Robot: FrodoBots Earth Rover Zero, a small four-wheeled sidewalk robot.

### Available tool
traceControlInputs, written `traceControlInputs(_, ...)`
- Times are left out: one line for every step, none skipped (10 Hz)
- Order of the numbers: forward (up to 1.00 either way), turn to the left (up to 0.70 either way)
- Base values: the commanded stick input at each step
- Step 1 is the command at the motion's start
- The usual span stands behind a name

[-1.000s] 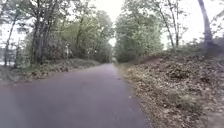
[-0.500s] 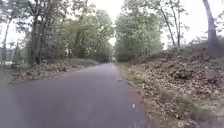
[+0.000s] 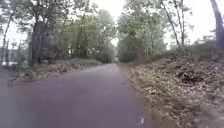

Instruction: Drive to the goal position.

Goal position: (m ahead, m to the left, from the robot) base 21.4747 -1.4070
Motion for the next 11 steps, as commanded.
traceControlInputs(0.70, 0.00)
traceControlInputs(0.70, 0.00)
traceControlInputs(0.70, 0.00)
traceControlInputs(0.70, 0.00)
traceControlInputs(0.70, 0.00)
traceControlInputs(0.70, 0.00)
traceControlInputs(0.70, 0.00)
traceControlInputs(0.70, 0.00)
traceControlInputs(0.70, 0.00)
traceControlInputs(0.70, 0.00)
traceControlInputs(0.70, 0.00)
